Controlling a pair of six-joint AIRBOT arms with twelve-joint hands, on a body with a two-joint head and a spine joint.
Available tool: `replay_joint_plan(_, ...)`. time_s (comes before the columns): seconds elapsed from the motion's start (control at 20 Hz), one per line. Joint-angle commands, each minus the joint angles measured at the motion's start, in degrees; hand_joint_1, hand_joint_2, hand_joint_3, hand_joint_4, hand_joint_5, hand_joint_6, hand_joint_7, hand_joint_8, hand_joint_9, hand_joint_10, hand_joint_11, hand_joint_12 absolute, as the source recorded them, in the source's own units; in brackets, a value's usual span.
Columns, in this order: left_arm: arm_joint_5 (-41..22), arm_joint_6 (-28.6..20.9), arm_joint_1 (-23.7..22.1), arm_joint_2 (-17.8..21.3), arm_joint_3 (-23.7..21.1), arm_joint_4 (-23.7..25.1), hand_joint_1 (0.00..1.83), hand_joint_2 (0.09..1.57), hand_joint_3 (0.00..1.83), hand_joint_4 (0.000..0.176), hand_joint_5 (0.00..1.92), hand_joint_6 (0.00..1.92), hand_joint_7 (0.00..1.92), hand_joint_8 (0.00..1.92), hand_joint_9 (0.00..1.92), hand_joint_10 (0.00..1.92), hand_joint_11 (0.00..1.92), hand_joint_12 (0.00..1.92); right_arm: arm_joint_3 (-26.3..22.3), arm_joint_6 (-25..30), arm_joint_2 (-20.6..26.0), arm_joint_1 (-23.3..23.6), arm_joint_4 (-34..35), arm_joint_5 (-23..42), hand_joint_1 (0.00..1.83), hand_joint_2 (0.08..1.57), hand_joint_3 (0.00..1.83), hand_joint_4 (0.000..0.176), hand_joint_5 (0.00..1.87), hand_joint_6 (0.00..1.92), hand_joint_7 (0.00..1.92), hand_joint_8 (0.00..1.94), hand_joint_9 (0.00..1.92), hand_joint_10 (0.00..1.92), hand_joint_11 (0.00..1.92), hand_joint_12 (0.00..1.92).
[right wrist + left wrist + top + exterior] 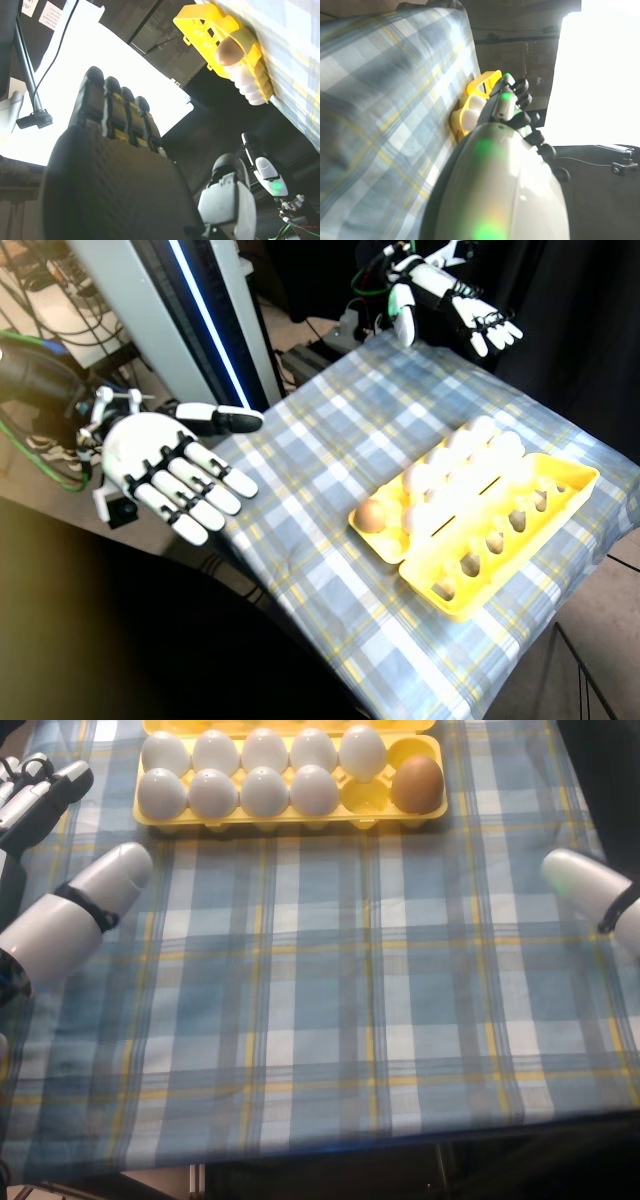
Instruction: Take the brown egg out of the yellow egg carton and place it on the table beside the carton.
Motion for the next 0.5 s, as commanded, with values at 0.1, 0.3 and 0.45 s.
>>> replay_joint_plan(0.1, -6.8, -0.1, -0.4, 0.0, 0.1, 2.6, 0.00, 1.17, 0.02, 0.029, 0.36, 0.01, 0.17, 0.00, 0.07, 0.01, 0.00, 0.00, 0.2, 0.0, 0.0, 0.3, -2.5, 6.5, 0.00, 1.15, 0.01, 0.005, 0.00, 0.00, 0.00, 0.00, 0.00, 0.00, 0.00, 0.00)
replay_joint_plan(0.3, -6.8, -0.1, -0.4, 0.0, 0.1, 2.6, 0.00, 1.18, 0.01, 0.030, 0.35, 0.00, 0.16, 0.00, 0.05, 0.00, 0.00, 0.00, 0.9, 0.0, 0.0, 0.9, -2.8, 5.3, 0.00, 1.15, 0.01, 0.000, 0.00, 0.00, 0.00, 0.00, 0.00, 0.00, 0.00, 0.00)
replay_joint_plan(0.45, -6.8, -0.1, -0.4, 0.0, 0.2, 2.6, 0.00, 1.18, 0.01, 0.034, 0.35, 0.00, 0.14, 0.00, 0.04, 0.00, 0.00, 0.00, 4.5, 0.0, -0.1, 5.8, -5.4, -1.7, 0.00, 1.14, 0.00, 0.000, 0.01, 0.00, 0.00, 0.00, 0.00, 0.00, 0.00, 0.00)
